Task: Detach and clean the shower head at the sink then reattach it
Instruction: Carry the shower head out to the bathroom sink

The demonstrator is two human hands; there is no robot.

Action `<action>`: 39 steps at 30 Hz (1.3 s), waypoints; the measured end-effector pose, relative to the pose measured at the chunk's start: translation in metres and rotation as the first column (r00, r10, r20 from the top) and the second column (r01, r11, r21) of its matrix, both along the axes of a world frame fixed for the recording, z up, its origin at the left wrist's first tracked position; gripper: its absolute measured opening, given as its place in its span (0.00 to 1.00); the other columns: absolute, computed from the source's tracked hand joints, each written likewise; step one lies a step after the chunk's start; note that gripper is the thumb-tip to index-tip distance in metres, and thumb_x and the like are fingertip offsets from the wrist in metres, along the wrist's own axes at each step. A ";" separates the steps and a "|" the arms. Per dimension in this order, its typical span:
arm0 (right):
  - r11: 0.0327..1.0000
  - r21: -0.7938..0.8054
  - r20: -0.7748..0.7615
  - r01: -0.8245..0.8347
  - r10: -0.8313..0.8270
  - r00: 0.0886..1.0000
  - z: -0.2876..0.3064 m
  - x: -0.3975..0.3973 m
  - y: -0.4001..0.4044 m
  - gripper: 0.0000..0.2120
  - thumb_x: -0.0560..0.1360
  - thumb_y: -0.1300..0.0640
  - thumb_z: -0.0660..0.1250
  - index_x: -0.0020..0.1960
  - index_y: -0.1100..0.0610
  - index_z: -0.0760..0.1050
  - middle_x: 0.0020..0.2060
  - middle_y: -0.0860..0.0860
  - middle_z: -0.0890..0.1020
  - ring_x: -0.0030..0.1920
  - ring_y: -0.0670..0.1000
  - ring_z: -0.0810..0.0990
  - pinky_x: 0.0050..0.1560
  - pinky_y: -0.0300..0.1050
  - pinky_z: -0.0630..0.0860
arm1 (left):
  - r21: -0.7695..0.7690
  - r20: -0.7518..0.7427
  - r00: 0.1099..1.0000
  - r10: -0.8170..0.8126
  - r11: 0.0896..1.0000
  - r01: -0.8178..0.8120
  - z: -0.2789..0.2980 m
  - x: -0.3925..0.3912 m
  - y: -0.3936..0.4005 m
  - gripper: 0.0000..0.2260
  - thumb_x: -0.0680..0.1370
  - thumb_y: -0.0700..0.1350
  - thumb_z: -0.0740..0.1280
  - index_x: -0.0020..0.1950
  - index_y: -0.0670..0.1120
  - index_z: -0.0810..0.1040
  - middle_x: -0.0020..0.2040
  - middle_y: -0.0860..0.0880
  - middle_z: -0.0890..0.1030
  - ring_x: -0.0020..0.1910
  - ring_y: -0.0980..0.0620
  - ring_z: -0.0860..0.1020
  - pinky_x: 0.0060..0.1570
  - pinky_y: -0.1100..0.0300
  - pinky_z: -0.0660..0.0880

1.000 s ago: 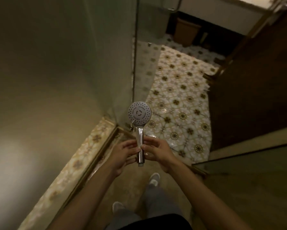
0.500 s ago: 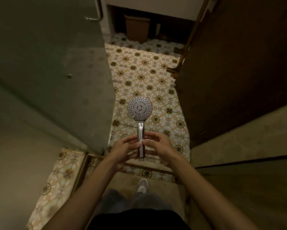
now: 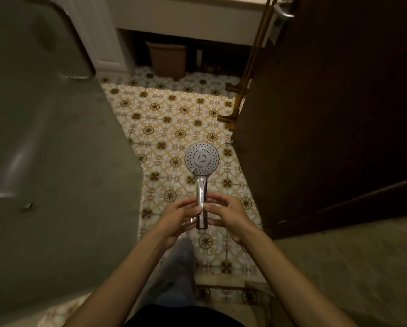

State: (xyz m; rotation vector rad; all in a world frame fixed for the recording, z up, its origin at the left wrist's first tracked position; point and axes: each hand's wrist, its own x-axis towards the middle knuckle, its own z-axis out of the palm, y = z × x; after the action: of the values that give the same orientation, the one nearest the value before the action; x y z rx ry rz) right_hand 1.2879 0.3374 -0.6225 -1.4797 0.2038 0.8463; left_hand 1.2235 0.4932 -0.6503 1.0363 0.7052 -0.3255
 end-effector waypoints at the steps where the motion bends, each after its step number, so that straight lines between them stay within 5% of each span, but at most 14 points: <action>1: 1.000 0.002 0.004 0.004 -0.004 1.000 -0.002 0.021 0.008 0.15 0.77 0.67 0.72 0.62 0.57 0.81 0.58 0.56 0.85 0.56 0.55 0.86 0.46 0.47 0.86 | -0.009 0.005 1.000 -0.007 1.000 0.007 -0.004 0.021 0.009 0.15 0.74 0.36 0.73 0.59 0.49 0.83 0.56 0.49 0.87 0.53 0.50 0.86 0.52 0.53 0.81; 14: 0.997 0.029 -0.002 0.066 -0.066 0.998 0.007 0.243 0.141 0.14 0.75 0.68 0.74 0.55 0.52 0.82 0.57 0.55 0.85 0.51 0.52 0.87 0.43 0.46 0.85 | -0.046 0.015 0.997 -0.079 0.996 0.080 0.004 0.255 0.148 0.20 0.74 0.36 0.74 0.64 0.48 0.81 0.56 0.49 0.87 0.52 0.51 0.86 0.50 0.56 0.82; 19: 0.998 -0.013 -0.042 0.054 -0.055 0.998 -0.007 0.314 0.168 0.13 0.76 0.67 0.74 0.52 0.49 0.83 0.55 0.51 0.86 0.54 0.50 0.86 0.41 0.45 0.84 | -0.078 0.025 0.992 -0.125 0.989 0.127 -0.005 0.321 0.173 0.22 0.76 0.38 0.72 0.69 0.51 0.78 0.62 0.49 0.84 0.63 0.48 0.81 0.65 0.47 0.76; 25: 0.999 0.004 -0.085 0.040 -0.039 0.996 -0.032 0.436 0.209 0.14 0.76 0.67 0.74 0.58 0.54 0.82 0.59 0.54 0.84 0.59 0.53 0.84 0.48 0.50 0.86 | -0.079 0.007 0.995 -0.104 0.991 0.104 -0.024 0.438 0.210 0.18 0.77 0.38 0.71 0.65 0.51 0.81 0.56 0.52 0.86 0.52 0.56 0.84 0.47 0.62 0.81; 28: 1.000 0.004 -0.102 0.023 -0.023 0.995 -0.030 0.503 0.231 0.13 0.77 0.67 0.73 0.57 0.53 0.82 0.59 0.54 0.84 0.60 0.53 0.84 0.49 0.50 0.85 | -0.078 -0.008 0.993 -0.117 0.990 0.116 -0.018 0.504 0.233 0.17 0.77 0.39 0.70 0.65 0.51 0.82 0.55 0.52 0.86 0.52 0.57 0.84 0.46 0.63 0.80; 33: 1.000 0.012 -0.097 0.000 0.001 0.995 -0.020 0.604 0.266 0.13 0.76 0.68 0.73 0.55 0.53 0.82 0.58 0.53 0.85 0.58 0.53 0.85 0.47 0.50 0.85 | -0.081 0.042 0.990 -0.132 0.988 0.135 -0.007 0.602 0.272 0.19 0.77 0.38 0.70 0.67 0.50 0.80 0.63 0.49 0.84 0.63 0.50 0.81 0.61 0.53 0.78; 39: 0.998 -0.004 -0.073 -0.063 0.063 0.995 -0.022 0.712 0.318 0.14 0.76 0.67 0.73 0.57 0.52 0.83 0.57 0.53 0.87 0.55 0.54 0.87 0.49 0.52 0.86 | -0.092 0.062 0.994 -0.093 0.991 0.099 -0.008 0.705 0.321 0.19 0.77 0.37 0.69 0.67 0.49 0.81 0.64 0.42 0.83 0.64 0.44 0.80 0.66 0.48 0.76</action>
State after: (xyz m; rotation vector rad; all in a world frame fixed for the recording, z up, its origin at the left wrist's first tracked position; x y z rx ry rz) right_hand 2.0000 0.6556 -0.6446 -1.4690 0.2153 0.9526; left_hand 1.9284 0.8142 -0.6586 0.9869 0.5834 -0.4073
